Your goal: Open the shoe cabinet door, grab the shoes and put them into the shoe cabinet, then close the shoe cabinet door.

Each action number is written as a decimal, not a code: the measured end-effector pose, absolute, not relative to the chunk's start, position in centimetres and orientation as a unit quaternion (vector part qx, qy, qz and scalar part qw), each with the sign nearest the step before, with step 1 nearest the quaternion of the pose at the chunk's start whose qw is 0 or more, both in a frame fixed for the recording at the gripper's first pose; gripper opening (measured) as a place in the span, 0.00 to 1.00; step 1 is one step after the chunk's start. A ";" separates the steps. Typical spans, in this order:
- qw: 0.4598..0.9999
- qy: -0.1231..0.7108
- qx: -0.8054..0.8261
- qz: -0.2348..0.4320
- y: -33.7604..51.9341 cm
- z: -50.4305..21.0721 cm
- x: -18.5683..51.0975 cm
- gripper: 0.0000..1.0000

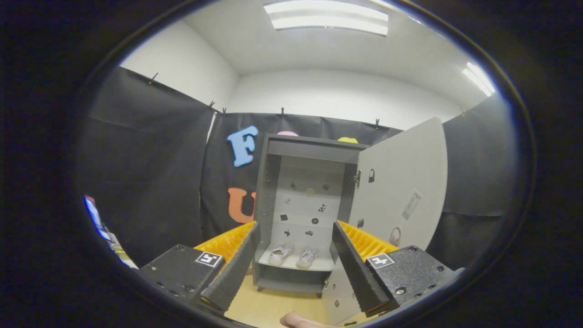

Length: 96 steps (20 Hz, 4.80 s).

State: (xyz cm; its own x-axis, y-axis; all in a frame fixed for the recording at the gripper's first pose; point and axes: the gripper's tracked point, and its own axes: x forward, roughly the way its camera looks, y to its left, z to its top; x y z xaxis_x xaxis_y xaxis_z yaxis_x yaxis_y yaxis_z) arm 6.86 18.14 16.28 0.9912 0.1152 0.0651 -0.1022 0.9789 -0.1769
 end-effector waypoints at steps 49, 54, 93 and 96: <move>0.996 0.052 -0.078 -0.010 -12.5 -0.9 13.9 0.94; 0.997 0.064 -0.036 0.038 -8.7 -1.2 12.7 0.92; 0.992 0.099 -0.064 0.051 14.9 -8.4 21.1 0.92; 0.992 0.098 -0.058 0.052 14.5 -8.7 20.6 0.92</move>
State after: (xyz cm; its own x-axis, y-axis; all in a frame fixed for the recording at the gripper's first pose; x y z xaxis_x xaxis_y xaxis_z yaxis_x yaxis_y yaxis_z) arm 20.56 14.47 -8.68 0.9752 0.0920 -0.2011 -0.1147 0.9879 -0.1042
